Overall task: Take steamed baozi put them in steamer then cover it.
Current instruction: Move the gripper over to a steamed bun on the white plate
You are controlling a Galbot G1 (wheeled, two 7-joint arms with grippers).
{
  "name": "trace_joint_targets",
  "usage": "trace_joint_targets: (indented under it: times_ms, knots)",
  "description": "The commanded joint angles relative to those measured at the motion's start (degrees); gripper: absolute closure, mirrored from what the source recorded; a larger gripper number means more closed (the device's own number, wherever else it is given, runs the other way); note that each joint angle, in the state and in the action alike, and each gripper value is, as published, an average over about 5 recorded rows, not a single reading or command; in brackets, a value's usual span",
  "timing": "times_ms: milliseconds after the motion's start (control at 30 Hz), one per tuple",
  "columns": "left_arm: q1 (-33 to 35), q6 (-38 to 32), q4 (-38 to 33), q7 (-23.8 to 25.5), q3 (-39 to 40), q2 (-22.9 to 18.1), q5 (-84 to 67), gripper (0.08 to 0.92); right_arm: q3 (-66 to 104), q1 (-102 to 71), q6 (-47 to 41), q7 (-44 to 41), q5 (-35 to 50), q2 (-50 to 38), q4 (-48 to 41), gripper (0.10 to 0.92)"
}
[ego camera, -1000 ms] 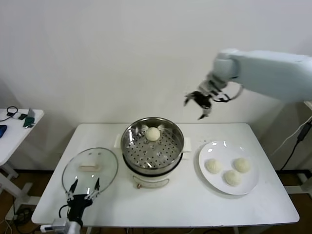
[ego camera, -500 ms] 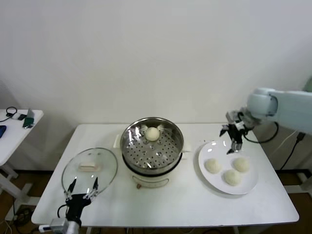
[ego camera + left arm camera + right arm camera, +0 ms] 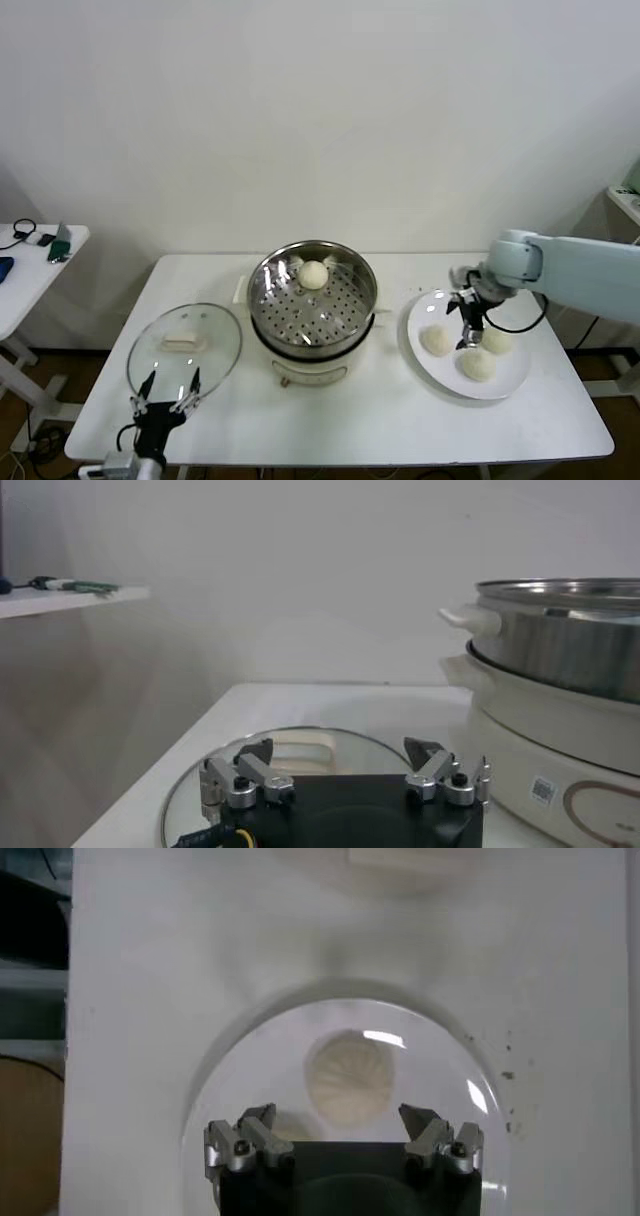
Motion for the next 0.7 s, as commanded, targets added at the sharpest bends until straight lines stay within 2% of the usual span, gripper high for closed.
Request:
trace_joint_targets:
  times_ms: [33,267,700]
  knots:
    - [0.12,-0.03,-0.04,0.03,0.04,-0.06,0.06,0.177,6.39,-8.08,-0.27,0.84,-5.37,2.62,-5.94,0.203]
    - [0.55,-0.21,-0.09,0.01,-0.04,-0.07,0.06,0.177,8.12,-11.0,-0.33,0.56,-6.49,3.68,-7.61,0.207]
    - [0.4,-0.23,0.1,-0.02,-0.04,-0.14,0.04,0.177,9.9,-13.2,-0.28,-0.17,-6.57,4.22,-9.09,0.297]
